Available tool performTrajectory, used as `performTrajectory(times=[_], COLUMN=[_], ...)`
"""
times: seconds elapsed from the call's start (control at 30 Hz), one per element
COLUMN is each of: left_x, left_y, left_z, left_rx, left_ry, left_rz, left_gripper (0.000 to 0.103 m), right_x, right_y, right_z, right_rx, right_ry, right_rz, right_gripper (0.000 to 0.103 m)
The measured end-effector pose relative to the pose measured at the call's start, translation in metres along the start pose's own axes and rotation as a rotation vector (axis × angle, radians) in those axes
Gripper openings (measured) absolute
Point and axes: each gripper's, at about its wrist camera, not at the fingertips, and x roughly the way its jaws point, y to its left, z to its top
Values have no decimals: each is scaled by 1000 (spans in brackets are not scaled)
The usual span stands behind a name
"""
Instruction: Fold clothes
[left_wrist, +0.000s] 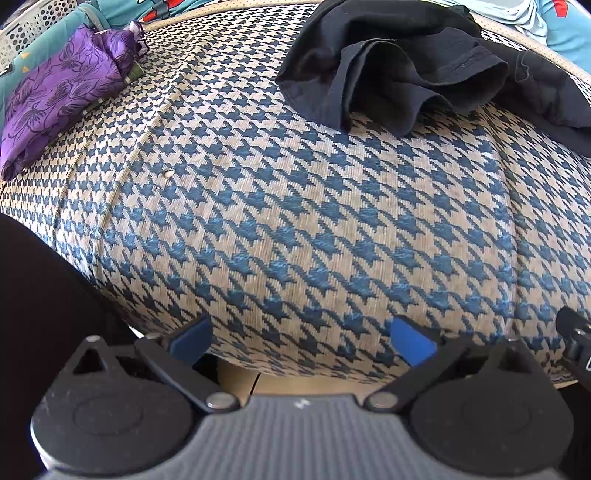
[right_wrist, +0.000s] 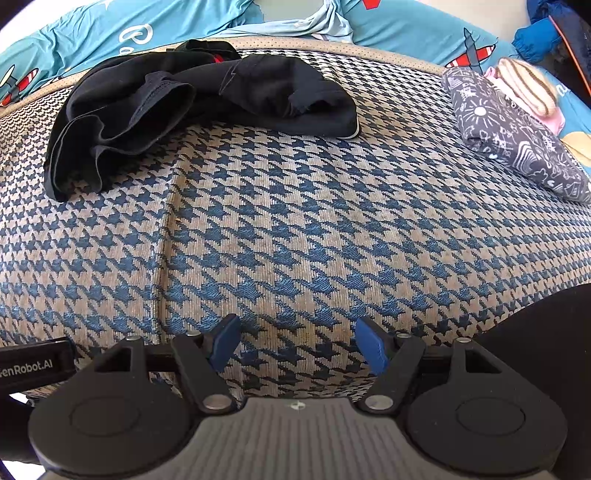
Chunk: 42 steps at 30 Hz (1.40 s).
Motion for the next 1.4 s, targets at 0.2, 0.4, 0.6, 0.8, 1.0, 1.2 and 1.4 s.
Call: performTrajectory(times=[0.2,0.4,0.6,0.8,1.0,1.2,1.4], left_x=[0,-2,-4,-6,-11,-22,-34], left_y=[-1,-3,-5,-7,-9,-16,-18], left_z=[0,-2,-4,-6,-10,-12,-15], left_rx=[3,9,17,26,41,77,108], left_ry=[-1,-2,-3,-6,-18,-61,-114], left_rz=[0,1,2,4,-2,-9,-27], left_gripper=[103,103,103,103,103,103,103], right_x=[1,1,1,0,-3,-7,-8], right_y=[-1,-1,0,-1,-5,-10,-19], right_z=[0,-1,-1,-1,1,5,11], right_rx=[3,3,3,3,25,38,81], right_ry=[0,0,-1,-2,-16,-70,-105], right_rz=[-5,-9,-14,-17,-6,-4,-36], right_gripper=[68,68,68,68,68,68,68])
